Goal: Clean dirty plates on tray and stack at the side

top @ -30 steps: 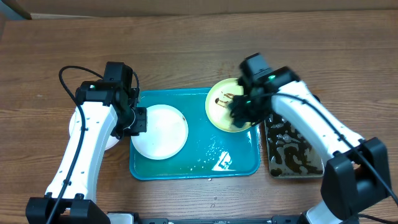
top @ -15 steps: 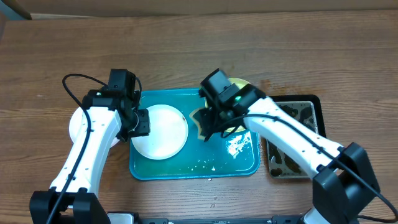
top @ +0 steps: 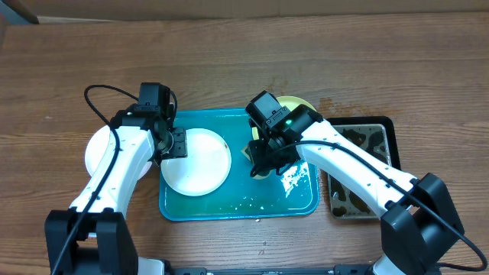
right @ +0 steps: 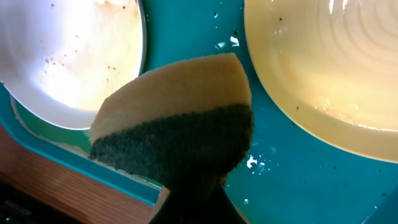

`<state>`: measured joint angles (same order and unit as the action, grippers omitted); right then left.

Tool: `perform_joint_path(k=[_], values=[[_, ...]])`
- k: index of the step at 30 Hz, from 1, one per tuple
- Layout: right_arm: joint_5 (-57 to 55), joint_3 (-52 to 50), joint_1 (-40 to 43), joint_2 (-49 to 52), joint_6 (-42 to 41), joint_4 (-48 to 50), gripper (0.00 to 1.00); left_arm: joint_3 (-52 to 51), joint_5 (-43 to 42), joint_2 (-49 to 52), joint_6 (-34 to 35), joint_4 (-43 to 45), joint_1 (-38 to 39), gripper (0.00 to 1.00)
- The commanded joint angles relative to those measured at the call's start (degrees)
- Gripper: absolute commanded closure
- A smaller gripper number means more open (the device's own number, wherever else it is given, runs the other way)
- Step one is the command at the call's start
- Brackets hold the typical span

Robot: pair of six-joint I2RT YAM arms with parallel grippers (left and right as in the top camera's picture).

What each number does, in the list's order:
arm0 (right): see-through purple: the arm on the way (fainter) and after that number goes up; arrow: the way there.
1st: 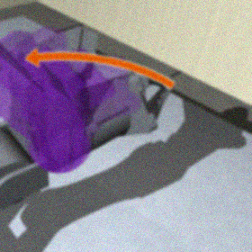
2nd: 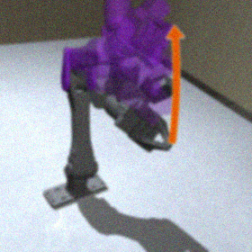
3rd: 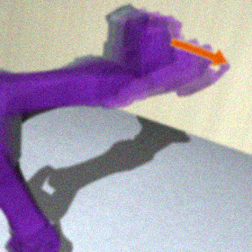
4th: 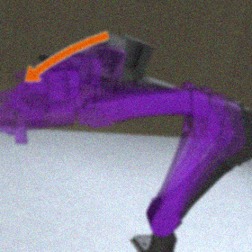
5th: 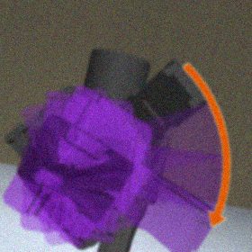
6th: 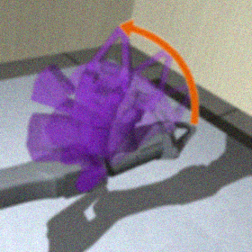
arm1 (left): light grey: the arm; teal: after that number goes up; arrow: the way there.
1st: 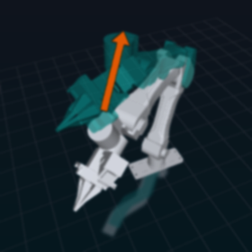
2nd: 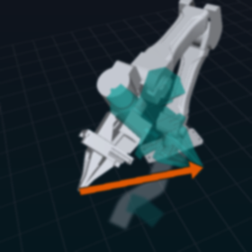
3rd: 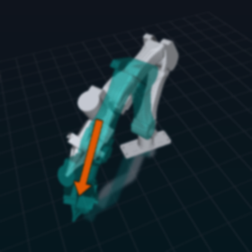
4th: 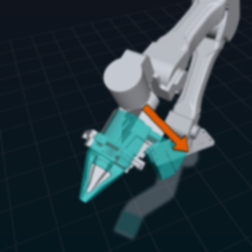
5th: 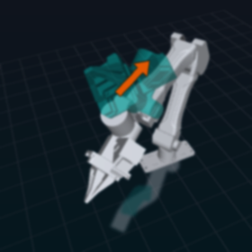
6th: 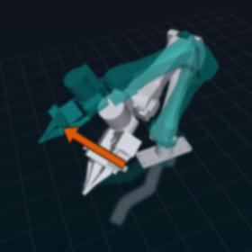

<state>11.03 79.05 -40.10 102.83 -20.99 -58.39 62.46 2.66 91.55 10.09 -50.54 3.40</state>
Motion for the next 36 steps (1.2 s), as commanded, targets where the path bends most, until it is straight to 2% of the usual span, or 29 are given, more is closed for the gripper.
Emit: perform_joint_path(k=[1,17,28,36], values=[[-1.14,-0.24,0.33,0.17,-0.2,-0.52,0.96,-0.61,1.49,1.29,-1.36,0.31,0.26,0.41],[-1.16,-0.24,0.33,0.17,-0.24,-3.74,0.96,-0.61,3.08,8.98,-1.33,1.73,-1.51,0.43],[-1.6,-0.24,0.33,0.17,-0.24,-4.85,0.96,-0.63,1.73,9.73,-1.75,2.49,-1.6,0.46],[-1.6,-0.24,0.33,0.17,-0.24,-5.18,0.96,-1.4,-5.77,10.56,-3.43,2.97,-1.51,0.5]])
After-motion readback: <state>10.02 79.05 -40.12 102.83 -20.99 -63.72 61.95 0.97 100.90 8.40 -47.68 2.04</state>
